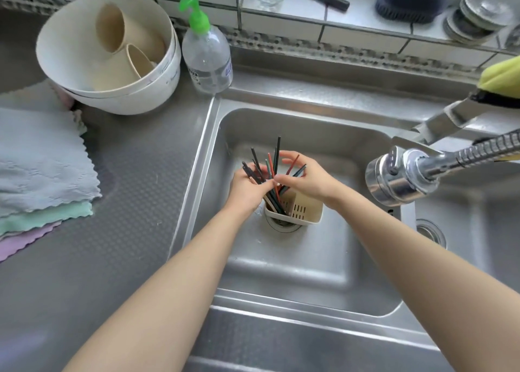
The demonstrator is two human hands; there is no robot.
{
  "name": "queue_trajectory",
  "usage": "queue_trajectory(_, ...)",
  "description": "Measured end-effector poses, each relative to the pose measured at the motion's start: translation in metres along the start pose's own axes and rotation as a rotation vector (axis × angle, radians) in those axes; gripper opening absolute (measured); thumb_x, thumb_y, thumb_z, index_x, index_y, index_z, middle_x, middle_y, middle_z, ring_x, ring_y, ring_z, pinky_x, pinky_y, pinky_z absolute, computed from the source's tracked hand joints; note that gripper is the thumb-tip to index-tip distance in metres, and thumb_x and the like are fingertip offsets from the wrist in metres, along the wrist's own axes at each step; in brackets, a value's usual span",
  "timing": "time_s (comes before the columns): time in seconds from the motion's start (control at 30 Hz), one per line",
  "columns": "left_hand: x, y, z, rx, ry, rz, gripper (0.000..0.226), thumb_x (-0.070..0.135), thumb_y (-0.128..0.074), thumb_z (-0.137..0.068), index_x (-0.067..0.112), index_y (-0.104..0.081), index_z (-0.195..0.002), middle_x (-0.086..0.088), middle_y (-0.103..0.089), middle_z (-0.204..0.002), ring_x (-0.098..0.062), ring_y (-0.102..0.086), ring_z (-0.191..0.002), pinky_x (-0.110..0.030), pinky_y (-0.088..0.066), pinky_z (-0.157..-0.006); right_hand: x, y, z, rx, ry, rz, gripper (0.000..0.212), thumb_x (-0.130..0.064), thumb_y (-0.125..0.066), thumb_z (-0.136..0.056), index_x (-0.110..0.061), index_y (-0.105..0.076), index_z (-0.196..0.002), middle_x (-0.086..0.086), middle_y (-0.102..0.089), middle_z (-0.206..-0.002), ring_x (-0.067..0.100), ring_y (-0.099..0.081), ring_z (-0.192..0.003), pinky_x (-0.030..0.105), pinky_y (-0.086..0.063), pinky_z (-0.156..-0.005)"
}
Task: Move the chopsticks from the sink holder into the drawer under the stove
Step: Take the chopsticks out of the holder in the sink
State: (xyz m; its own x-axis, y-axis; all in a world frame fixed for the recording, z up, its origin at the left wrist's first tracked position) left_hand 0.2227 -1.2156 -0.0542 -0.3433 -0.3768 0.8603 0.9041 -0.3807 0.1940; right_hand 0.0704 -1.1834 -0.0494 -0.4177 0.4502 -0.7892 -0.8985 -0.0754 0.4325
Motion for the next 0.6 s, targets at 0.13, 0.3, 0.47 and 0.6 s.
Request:
queue_trajectory(0.13,0.000,0.000,-0.001,0.002,-0.020,-0.054,0.006,0.007,-0.076,-0.083,0.008,-0.072,-0.088,-0.008,-0.072,-0.082,-0.020,-0.068,-0.081,-0.031,-0.054,-0.084,-0.004,-0.006,-0.007,-0.047,0.022,-0.017,0.042,-0.033,-0.068,-0.083,-0.026,-0.060,-0.124,-0.004,-0.062,-0.124,0.015,-0.057,-0.115,0.042,-0.044,-0.103)
queue_trajectory(0.3,-0.002,0.003,-0.003,-0.014,-0.036,-0.079,0.006,0.010,-0.076,-0.082,0.013,-0.073,-0.079,-0.003,-0.072,-0.077,-0.016,-0.068,-0.079,-0.030,-0.053,-0.082,-0.010,-0.005,-0.007,0.020,0.076,-0.042,0.007,-0.026,-0.068,-0.081,-0.023,-0.069,-0.087,-0.011,-0.070,-0.086,0.022,-0.067,-0.083,0.037,-0.054,-0.076)
queue_trajectory(0.47,-0.006,0.000,-0.004,-0.011,-0.025,-0.104,0.024,0.006,-0.068,-0.080,0.022,-0.060,-0.065,0.002,-0.062,-0.069,-0.017,-0.058,-0.074,-0.030,-0.047,-0.077,-0.002,-0.009,-0.007,0.075,0.032,-0.109,0.005,-0.019,-0.060,-0.080,-0.015,-0.062,-0.080,0.008,-0.069,-0.085,0.030,-0.066,-0.086,0.050,-0.053,-0.084)
queue_trajectory(0.6,-0.012,-0.005,0.000,0.073,-0.013,0.000,0.020,0.006,-0.063,-0.086,0.023,-0.060,-0.075,0.002,-0.063,-0.081,-0.015,-0.061,-0.082,-0.024,-0.048,-0.077,0.006,-0.013,-0.005,0.152,0.004,-0.237,0.012,-0.015,-0.059,-0.081,-0.008,-0.053,-0.072,0.016,-0.060,-0.075,0.037,-0.060,-0.079,0.053,-0.052,-0.079)
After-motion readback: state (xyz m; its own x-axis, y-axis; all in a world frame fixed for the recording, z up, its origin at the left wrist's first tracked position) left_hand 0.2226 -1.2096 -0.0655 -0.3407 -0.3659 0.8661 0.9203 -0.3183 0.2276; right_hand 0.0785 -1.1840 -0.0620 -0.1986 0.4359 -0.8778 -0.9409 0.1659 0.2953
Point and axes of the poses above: each hand's wrist, its own z-axis away from the middle knuckle, its own y-axis out of the back of the hand, x = y × z, the point moved 5 cm from there along -z, towards the middle knuckle
